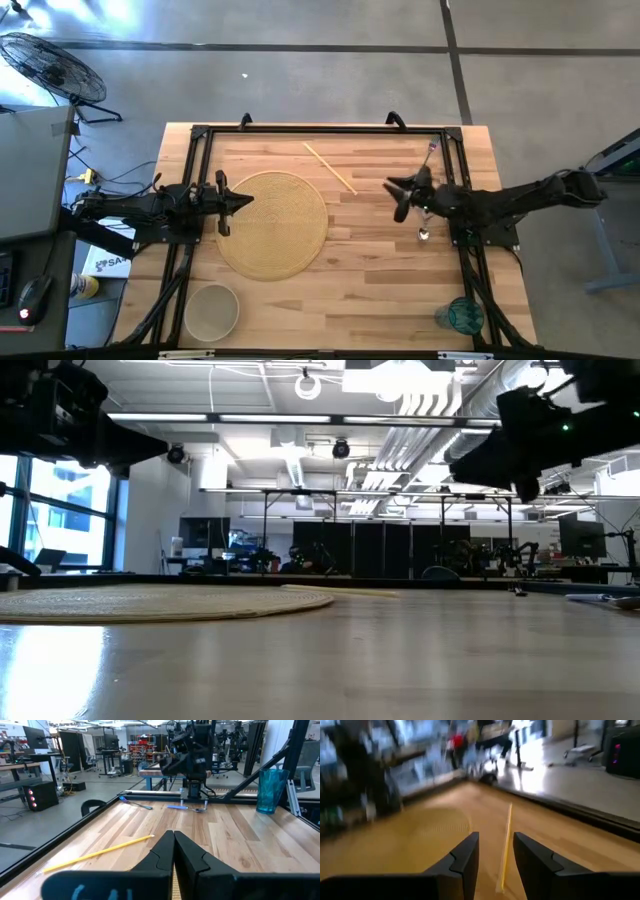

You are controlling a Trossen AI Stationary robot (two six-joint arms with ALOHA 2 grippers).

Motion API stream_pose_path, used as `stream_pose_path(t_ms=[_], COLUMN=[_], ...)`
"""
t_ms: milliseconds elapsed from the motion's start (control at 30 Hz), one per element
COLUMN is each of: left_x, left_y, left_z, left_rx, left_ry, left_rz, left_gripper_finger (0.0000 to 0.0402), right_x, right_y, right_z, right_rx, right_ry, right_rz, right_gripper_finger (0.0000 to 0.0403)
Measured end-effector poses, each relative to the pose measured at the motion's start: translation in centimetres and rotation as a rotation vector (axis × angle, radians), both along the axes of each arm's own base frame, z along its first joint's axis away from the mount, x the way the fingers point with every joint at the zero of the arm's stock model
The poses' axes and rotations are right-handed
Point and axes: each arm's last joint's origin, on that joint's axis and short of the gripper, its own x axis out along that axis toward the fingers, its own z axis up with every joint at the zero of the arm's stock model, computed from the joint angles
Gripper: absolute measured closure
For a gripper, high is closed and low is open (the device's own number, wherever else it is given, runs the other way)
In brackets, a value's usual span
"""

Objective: Pick & Place Utensil
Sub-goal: Put the white bowl on the middle of the yellow mat

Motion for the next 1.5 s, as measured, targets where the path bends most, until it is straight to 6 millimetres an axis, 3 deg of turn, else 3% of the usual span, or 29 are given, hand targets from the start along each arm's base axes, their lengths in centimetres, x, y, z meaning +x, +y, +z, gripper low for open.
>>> stream_pose_path(t_ms=[167,300,600,800,900,1167,1367,1500], left_x=[0.0,0.0,0.0,0.0,0.0,-0.1,0.1,0.8], left_y=[0.0,0.0,0.0,0.0,-0.1,-0.5,-1.2,-1.6], left_z=[0.0,0.0,0.0,0.3,0.8,1.7,3.0,3.6], left_rx=[0.000,0.000,0.000,-0.010,-0.096,-0.208,-0.209,-0.210], left_ry=[0.000,0.000,0.000,-0.031,-0.101,-0.190,-0.295,-0.341], left_rz=[0.000,0.000,0.000,-0.003,-0.038,-0.212,-0.461,-0.489], left_gripper_finger=[0.0401,0.0401,0.0401,0.0401,0.0401,0.0401,0.0401,0.0401], right_x=[2.8,3.9,5.6,5.8,5.9,5.6,5.4,5.3], right_y=[0.4,0.5,1.1,1.2,1.4,3.8,5.3,5.6], right_z=[0.9,-0.1,-1.4,-1.8,-1.9,-1.8,-1.7,-1.7], right_rx=[-0.056,-0.101,-0.104,-0.122,-0.107,-0.213,-0.247,-0.254], right_ry=[0.172,0.276,0.273,0.291,0.287,0.306,0.305,0.305], right_rz=[0.112,0.177,0.348,0.405,0.466,0.491,0.518,0.512], right_gripper_finger=[0.0288,0.0288,0.0288,0.0288,0.0279,0.0216,0.0210,0.0210])
